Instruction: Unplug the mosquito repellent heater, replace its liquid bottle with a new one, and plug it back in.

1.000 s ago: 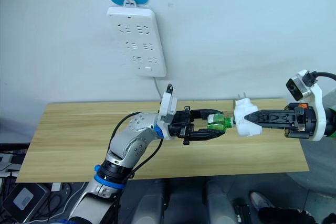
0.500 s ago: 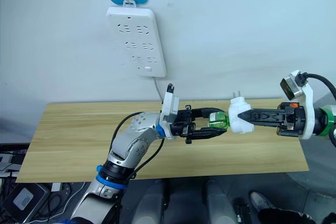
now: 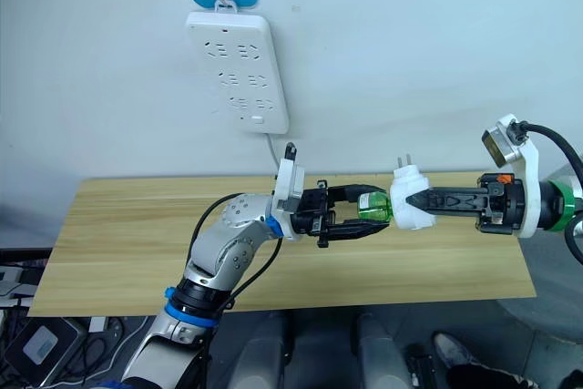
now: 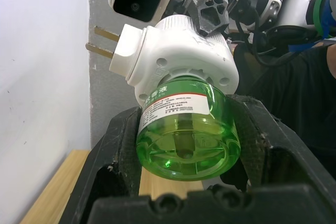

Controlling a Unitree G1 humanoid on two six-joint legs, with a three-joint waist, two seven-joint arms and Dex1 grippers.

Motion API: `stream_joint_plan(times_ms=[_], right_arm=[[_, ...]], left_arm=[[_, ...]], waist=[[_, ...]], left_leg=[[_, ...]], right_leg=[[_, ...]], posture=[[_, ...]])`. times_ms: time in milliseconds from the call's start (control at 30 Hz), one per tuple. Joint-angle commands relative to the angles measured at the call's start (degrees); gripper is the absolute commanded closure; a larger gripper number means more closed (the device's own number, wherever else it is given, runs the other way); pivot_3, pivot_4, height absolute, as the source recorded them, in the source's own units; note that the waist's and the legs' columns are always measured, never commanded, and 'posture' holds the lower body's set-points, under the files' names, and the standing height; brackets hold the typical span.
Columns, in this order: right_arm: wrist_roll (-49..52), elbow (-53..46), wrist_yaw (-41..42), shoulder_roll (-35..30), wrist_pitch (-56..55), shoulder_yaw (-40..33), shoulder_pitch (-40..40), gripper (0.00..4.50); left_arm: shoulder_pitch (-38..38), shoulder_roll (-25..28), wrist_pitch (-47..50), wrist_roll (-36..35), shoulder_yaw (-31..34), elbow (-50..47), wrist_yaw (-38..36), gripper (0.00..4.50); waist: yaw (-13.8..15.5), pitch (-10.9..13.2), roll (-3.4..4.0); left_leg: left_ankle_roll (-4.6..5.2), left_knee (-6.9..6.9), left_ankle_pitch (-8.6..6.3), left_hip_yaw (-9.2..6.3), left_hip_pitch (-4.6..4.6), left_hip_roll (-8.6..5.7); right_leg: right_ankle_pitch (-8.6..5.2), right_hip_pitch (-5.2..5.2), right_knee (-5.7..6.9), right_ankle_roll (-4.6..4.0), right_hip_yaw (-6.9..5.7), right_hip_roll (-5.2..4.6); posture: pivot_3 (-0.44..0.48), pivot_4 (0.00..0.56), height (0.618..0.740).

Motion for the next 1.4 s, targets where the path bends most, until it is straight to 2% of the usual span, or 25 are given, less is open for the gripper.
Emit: stream_joint_plan(times_ms=[33, 100, 133, 467, 567, 633, 700, 767, 833, 900, 1067, 1200, 1400], right_arm=[[2.73, -5.12, -0.78, 1.98, -1.65, 0.01, -0.79, 0.76], [2.73, -5.55, -1.92, 2.34, -2.16, -0.23, -0.17, 0.22], [2.73, -5.76, -2.43, 2.52, -2.38, -0.34, 0.19, 0.10], [2.73, -10.24, 2.13, 0.77, -3.08, -0.83, 7.49, 0.10], [2.73, -13.59, 8.21, -3.13, -2.71, -2.06, 11.46, 0.10], [2.73, -15.15, 8.48, -6.46, -1.75, -6.57, 16.96, 0.10], [2.29, -12.72, 5.47, -8.28, -1.52, -10.00, 20.84, 0.10], [-2.57, -9.70, 5.56, -8.36, -1.37, -12.11, 22.01, 0.10], [-8.40, -5.83, 6.56, -7.79, -2.03, -12.92, 21.54, 0.47], [-13.61, -1.43, 6.86, -6.47, -3.65, -11.80, 18.76, 1.03], [-25.67, 5.82, 7.99, 0.18, -6.68, -6.13, 6.27, 2.88], [-27.65, 7.90, 6.32, 8.06, -4.71, -4.54, -1.87, 4.36], [-18.81, 0.61, 1.79, 13.60, 0.99, -6.71, -0.01, 4.44]], left_arm=[[-1.49, -2.97, -0.16, -0.47, -1.75, -0.58, 1.02, 2.17], [-1.76, -2.95, -0.61, 0.07, -1.73, -0.34, 0.96, 2.17], [-1.83, -2.94, -0.73, 0.17, -1.76, -0.26, 0.99, 2.17], [-3.74, -3.23, -0.47, -0.68, -0.66, 0.93, 1.76, 2.17], [-4.44, -3.12, -0.70, -0.65, -0.18, 1.74, 1.64, 2.17], [-5.07, -2.77, -0.68, -0.81, 0.38, 2.37, 1.32, 2.17], [-5.43, -2.23, -0.49, -1.01, 0.69, 2.59, 0.87, 2.17], [-5.48, -1.63, -0.23, -1.09, 0.77, 2.55, 0.23, 2.17], [-5.36, -0.79, 0.60, -1.47, 0.74, 1.99, -0.48, 2.17], [-5.23, 0.27, 1.62, -2.06, 0.70, 1.29, -1.45, 2.17], [-4.72, 3.05, 5.19, -4.24, 0.63, -1.06, -3.86, 2.17], [-4.44, 3.60, 8.01, -5.84, 0.83, -2.71, -3.31, 2.17], [-5.17, 1.37, 10.99, -7.42, 3.31, -2.10, 1.92, 2.17]], waist=[[-0.01, 0.00, 0.00], [0.00, 0.01, -0.01], [0.00, 0.01, -0.01], [0.02, 0.00, -0.01], [0.03, 0.00, 0.00], [0.05, -0.01, 0.01], [0.08, -0.01, -0.02], [0.08, -0.02, -0.02], [0.04, -0.02, -0.02], [-0.07, -0.02, -0.02], [-0.75, -0.02, -0.02], [-0.93, -0.02, 0.00], [-0.27, -0.03, 0.00]], left_leg=[[0.00, 0.00, 0.00, 0.00, 0.00, 0.00], [0.00, 0.01, 0.00, -0.01, -0.01, -0.01], [0.00, 0.01, 0.00, -0.01, -0.02, -0.01], [0.00, 0.03, 0.00, -0.03, -0.01, -0.01], [0.00, 0.03, 0.00, -0.03, -0.01, -0.01], [0.00, 0.02, 0.00, -0.05, -0.01, 0.00], [0.00, 0.02, 0.00, -0.07, -0.01, 0.00], [0.00, 0.05, 0.00, -0.04, -0.01, -0.01], [-0.01, 0.15, 0.01, -0.03, 0.00, -0.02], [-0.01, 0.20, 0.01, -0.03, 0.02, -0.02], [-0.01, 0.23, 0.00, -0.01, 0.10, 0.01], [-0.01, 0.17, 0.00, -0.02, 0.08, 0.02], [-0.01, 0.07, 0.00, -0.08, 0.03, 0.01]], right_leg=[[0.00, 0.00, 0.00, 0.00, 0.00, 0.00], [0.00, 0.00, 0.00, 0.00, -0.01, 0.00], [0.00, 0.00, 0.00, 0.00, 0.00, 0.00], [0.00, 0.00, 0.06, 0.00, -0.01, 0.00], [0.00, 0.00, 0.06, 0.00, -0.01, 0.00], [0.00, 0.00, 0.06, 0.00, -0.05, 0.00], [0.00, 0.02, 0.04, 0.00, -0.06, 0.00], [0.00, 0.05, 0.04, 0.00, -0.03, -0.01], [0.01, 0.06, 0.06, 0.02, -0.02, -0.02], [0.01, 0.06, 0.14, 0.02, -0.01, -0.02], [0.01, 0.05, 0.22, 0.02, 0.02, 0.04], [0.01, 0.03, 0.22, 0.01, 0.02, 0.06], [0.01, 0.02, 0.20, 0.01, -0.05, 0.05]], posture=[[0.125, 0.291, 0.740], [0.125, 0.301, 0.740], [0.125, 0.301, 0.740], [0.129, 0.303, 0.740], [0.129, 0.303, 0.740], [0.127, 0.300, 0.740], [0.127, 0.300, 0.740], [0.128, 0.297, 0.740], [0.128, 0.297, 0.740], [0.125, 0.295, 0.740], [0.125, 0.292, 0.740], [0.134, 0.294, 0.740], [0.142, 0.293, 0.740]])
